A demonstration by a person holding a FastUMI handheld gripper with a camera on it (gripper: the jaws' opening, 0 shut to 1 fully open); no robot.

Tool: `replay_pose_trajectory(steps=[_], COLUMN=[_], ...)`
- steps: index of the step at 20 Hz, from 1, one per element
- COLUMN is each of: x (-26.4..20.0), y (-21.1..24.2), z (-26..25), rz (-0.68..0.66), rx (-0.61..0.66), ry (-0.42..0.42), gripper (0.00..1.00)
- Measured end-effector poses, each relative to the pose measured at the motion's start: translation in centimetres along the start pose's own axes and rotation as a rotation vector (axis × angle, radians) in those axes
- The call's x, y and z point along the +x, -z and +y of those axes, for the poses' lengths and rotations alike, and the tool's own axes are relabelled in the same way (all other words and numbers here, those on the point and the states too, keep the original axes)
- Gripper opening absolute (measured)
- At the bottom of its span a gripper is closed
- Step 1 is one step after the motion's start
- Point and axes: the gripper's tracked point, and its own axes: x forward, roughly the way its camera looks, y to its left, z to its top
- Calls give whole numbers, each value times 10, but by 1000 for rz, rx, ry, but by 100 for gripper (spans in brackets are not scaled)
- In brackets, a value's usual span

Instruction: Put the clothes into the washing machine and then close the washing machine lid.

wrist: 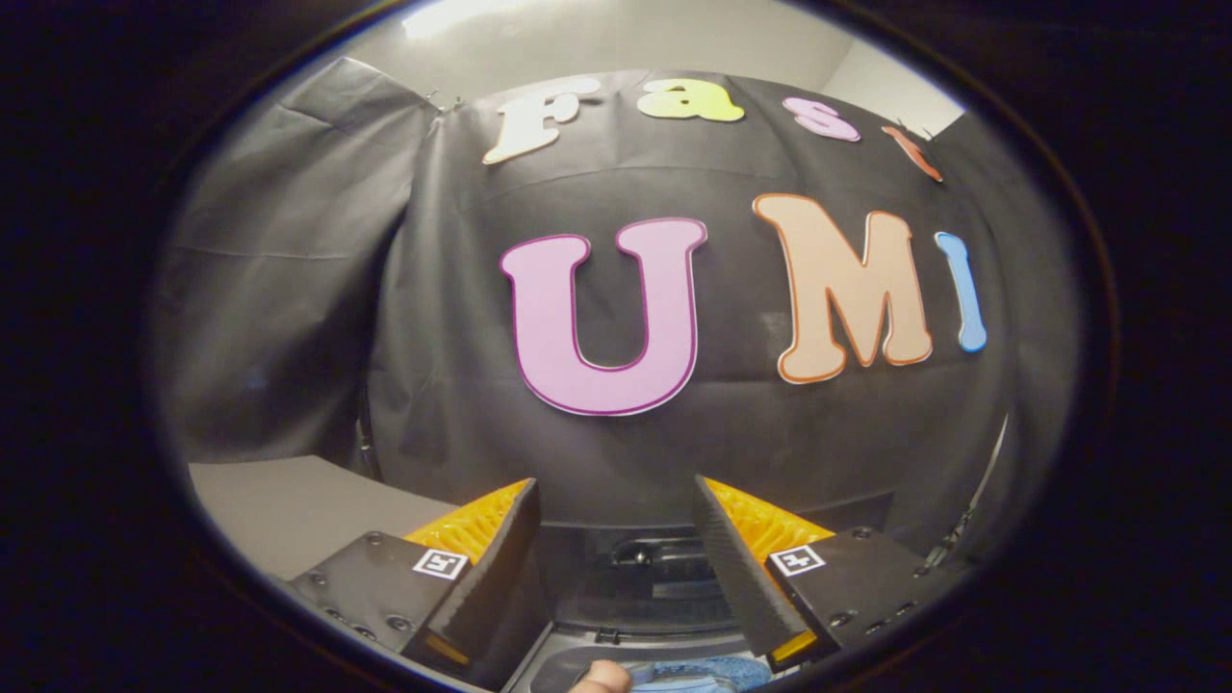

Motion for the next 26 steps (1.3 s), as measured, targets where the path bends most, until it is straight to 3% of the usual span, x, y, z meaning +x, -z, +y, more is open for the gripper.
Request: replay_pose_trajectory(steps=[4,7,13,14,15,18,26], x=[47,76,122,125,126,128,125], y=[-1,12,62,75,71,84,69], z=[-21,-46,-55,-56,-54,-65,-67], rz=[-18,14,108,144,105,158,95], rx=[21,-34,22,39,-2,-105,-30], ry=[24,72,17,37,44,84,131], gripper=[98,98,98,98,98,96,97])
